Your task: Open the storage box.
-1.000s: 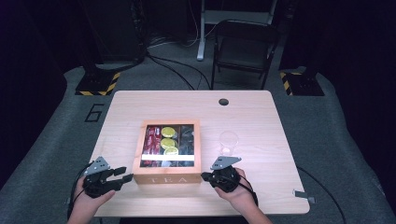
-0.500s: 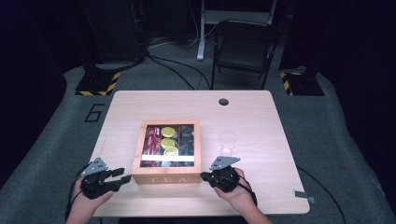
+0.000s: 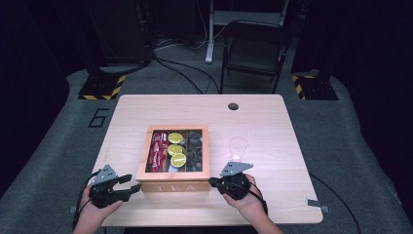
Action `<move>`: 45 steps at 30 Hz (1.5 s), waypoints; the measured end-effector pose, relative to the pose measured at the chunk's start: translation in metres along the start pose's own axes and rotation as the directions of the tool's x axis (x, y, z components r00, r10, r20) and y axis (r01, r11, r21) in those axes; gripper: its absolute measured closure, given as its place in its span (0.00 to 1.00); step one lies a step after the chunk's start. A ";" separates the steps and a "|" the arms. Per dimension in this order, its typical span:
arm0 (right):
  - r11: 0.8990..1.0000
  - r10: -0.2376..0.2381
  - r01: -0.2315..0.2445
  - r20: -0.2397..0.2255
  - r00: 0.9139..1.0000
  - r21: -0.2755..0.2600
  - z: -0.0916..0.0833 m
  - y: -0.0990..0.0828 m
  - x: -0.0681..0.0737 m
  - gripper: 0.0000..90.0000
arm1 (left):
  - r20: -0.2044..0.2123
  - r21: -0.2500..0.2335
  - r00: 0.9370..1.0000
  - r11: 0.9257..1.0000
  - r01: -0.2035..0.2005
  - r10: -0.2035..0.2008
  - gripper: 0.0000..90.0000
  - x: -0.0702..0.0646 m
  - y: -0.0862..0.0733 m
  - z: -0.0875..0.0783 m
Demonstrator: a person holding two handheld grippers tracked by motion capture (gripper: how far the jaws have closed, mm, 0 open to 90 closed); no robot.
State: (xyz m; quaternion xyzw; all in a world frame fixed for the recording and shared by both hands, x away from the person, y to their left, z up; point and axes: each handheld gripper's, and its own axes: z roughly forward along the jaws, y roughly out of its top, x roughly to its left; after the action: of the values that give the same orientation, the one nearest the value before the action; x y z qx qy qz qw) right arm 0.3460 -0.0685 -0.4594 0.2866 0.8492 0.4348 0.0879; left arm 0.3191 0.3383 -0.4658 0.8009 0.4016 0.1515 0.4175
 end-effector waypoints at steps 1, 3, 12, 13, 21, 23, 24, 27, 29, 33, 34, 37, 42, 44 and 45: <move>1.000 0.000 0.000 0.000 1.000 0.000 0.000 0.000 0.000 0.97 | 0.000 0.000 1.000 1.000 0.000 0.000 0.47 0.000 0.000 0.000; 1.000 0.004 -0.004 0.011 1.000 -0.014 -0.001 0.001 0.001 0.97 | -0.015 -0.011 1.000 1.000 -0.016 0.016 0.46 -0.003 0.002 0.003; 1.000 0.006 -0.006 0.010 1.000 -0.029 -0.003 0.001 0.002 0.97 | -0.006 -0.033 1.000 0.999 -0.022 0.022 0.52 -0.005 0.009 0.011; 0.999 0.007 -0.007 0.009 1.000 -0.034 -0.003 0.002 0.001 0.97 | -0.003 -0.037 1.000 0.999 -0.018 0.018 0.52 -0.006 0.010 0.012; 0.998 0.018 -0.017 0.016 1.000 -0.068 -0.008 0.004 0.001 0.91 | -0.038 -0.043 0.998 0.998 -0.044 0.042 0.51 -0.010 0.018 0.009; 0.996 0.012 -0.008 0.044 0.999 -0.086 -0.011 0.006 0.003 0.81 | -0.036 -0.038 0.999 0.999 -0.023 0.022 0.51 -0.011 0.021 0.009; 0.995 0.011 -0.005 0.063 0.998 -0.095 -0.013 0.008 0.003 0.76 | -0.037 -0.033 0.999 0.999 -0.027 0.025 0.51 -0.011 0.021 0.009; 0.996 0.030 -0.025 0.059 0.998 -0.085 -0.016 0.013 0.001 0.69 | -0.040 -0.024 0.999 0.999 -0.035 0.034 0.51 -0.011 0.025 0.009; 0.998 0.017 -0.012 0.070 0.997 -0.066 -0.016 0.017 -0.002 0.65 | -0.039 -0.035 0.999 0.999 -0.035 0.034 0.51 -0.012 0.029 0.007; 0.999 -0.028 0.031 0.082 0.996 -0.042 -0.016 0.024 -0.001 0.61 | -0.022 -0.067 1.000 0.998 0.005 -0.006 0.51 -0.009 0.039 0.002; 0.998 -0.035 0.040 0.092 0.995 -0.047 -0.016 0.026 -0.001 0.59 | -0.027 -0.070 1.000 0.998 0.001 -0.003 0.51 -0.009 0.040 0.001; 0.997 -0.044 0.051 0.102 0.994 -0.064 -0.015 0.032 -0.002 0.55 | -0.050 -0.074 0.999 0.997 -0.016 0.013 0.51 -0.007 0.047 -0.001; 0.993 -0.083 0.093 0.118 0.990 -0.076 -0.012 0.043 -0.004 0.52 | -0.079 -0.112 0.996 0.993 -0.038 0.029 0.51 -0.005 0.063 -0.008; 0.993 -0.079 0.091 0.140 0.987 -0.079 -0.012 0.049 -0.005 0.51 | -0.084 -0.120 0.996 0.992 -0.047 0.037 0.51 -0.003 0.070 -0.011; 0.993 -0.077 0.089 0.137 0.988 -0.084 -0.012 0.051 -0.006 0.51 | -0.090 -0.129 0.995 0.990 -0.050 0.038 0.51 -0.003 0.073 -0.012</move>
State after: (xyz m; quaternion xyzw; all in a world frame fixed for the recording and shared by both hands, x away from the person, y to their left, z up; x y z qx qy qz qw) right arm 0.3672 -0.0570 -0.4120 0.2753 0.8322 0.4482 0.1755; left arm 0.3485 0.3186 -0.4005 0.7730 0.3909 0.2217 0.4479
